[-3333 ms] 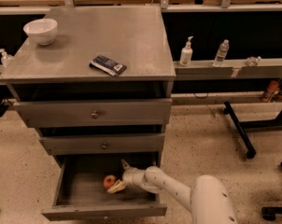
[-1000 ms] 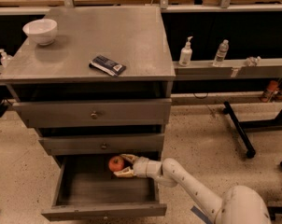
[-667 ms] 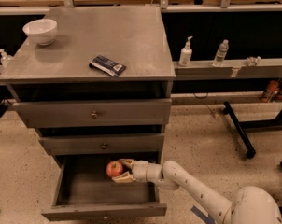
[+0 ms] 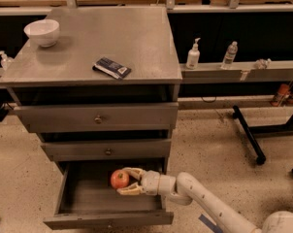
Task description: Pick apple from bottom drawer and place on counter
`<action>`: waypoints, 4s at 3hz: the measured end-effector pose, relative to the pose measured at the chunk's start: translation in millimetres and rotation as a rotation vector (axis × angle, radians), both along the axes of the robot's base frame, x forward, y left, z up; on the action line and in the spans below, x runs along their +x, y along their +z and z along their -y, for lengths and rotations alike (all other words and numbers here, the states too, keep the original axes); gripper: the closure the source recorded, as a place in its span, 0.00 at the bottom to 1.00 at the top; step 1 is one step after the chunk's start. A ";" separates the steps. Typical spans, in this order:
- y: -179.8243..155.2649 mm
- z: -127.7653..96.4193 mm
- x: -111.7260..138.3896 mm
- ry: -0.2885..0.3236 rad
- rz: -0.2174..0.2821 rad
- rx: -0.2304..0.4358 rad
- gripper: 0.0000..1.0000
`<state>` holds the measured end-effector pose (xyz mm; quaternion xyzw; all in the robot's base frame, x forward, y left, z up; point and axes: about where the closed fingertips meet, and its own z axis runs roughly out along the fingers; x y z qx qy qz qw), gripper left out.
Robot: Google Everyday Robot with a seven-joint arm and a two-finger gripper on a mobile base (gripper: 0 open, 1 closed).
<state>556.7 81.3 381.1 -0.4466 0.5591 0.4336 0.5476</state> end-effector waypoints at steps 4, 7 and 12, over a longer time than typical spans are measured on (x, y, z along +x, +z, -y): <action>219.3 12.7 -41.9 0.138 0.034 -0.130 1.00; 309.4 36.3 -16.2 0.119 0.049 -0.145 1.00; 506.8 69.7 91.3 0.123 0.213 -0.192 1.00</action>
Offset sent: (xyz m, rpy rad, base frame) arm -0.0529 -0.0052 0.1700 -0.1142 -0.0621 0.1666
